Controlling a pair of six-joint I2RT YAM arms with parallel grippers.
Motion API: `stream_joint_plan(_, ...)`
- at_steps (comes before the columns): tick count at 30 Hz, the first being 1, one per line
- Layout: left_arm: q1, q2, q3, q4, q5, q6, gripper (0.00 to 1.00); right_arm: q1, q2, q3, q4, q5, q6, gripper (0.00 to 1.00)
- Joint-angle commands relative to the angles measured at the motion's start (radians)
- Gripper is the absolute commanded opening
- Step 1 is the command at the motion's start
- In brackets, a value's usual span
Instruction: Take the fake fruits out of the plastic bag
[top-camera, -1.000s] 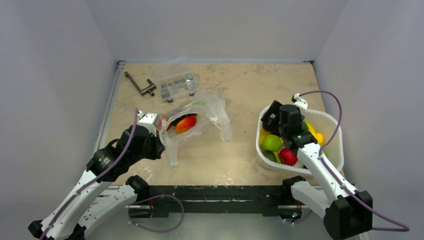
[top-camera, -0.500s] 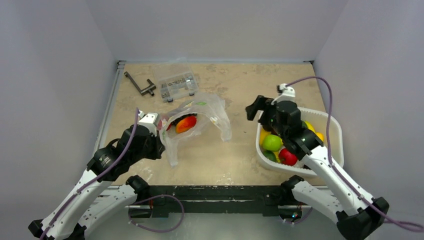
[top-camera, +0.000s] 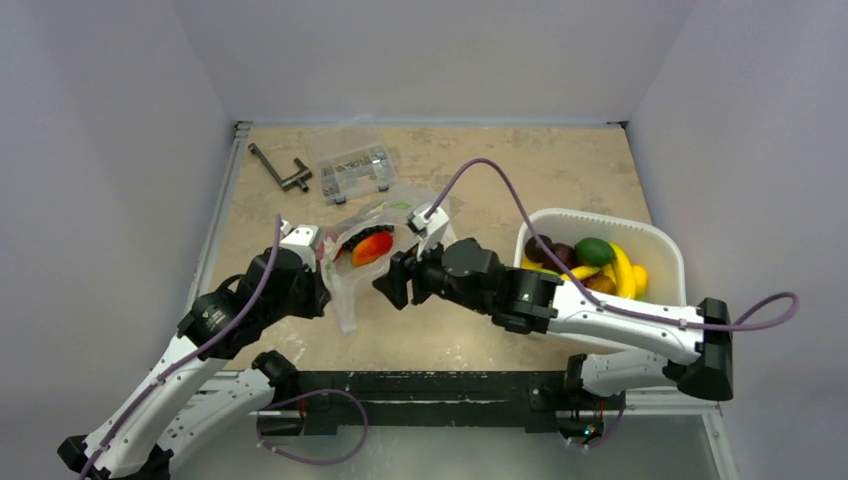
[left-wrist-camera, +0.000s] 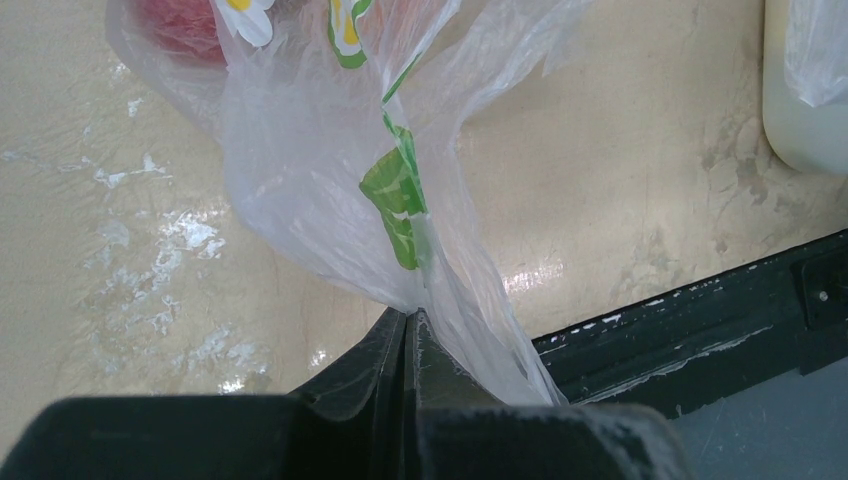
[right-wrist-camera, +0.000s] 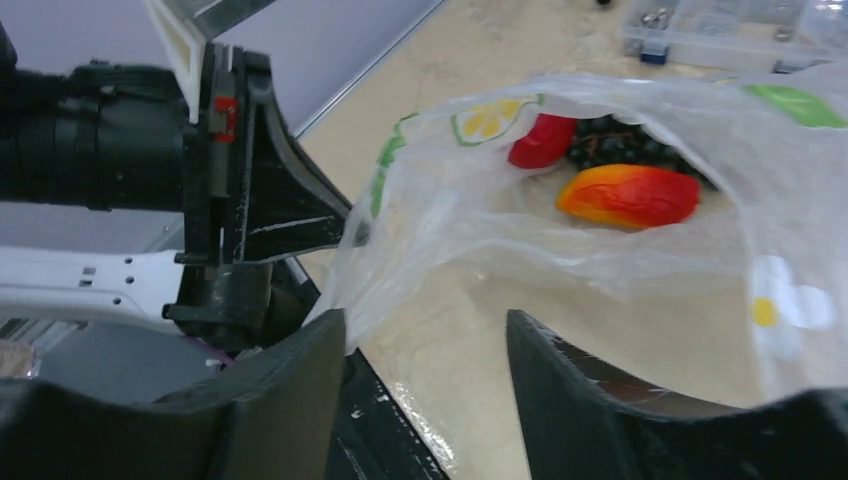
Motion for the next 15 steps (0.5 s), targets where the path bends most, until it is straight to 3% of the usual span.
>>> stream_joint_plan(1,-0.004,0.003,-0.005,0.040,0.000,0.015,0.00,0.056,0.127,0.047,0.141,0.023,-0.004,0.51)
stream_joint_plan(7,-0.004,0.006,-0.007,0.042,0.005,0.016,0.00,0.055,0.280,0.022,0.269,0.205,0.096,0.28)
stream_joint_plan(15,-0.006,0.015,-0.008,0.045,0.012,0.017,0.00,0.017,0.469,0.040,0.453,0.409,0.145,0.25)
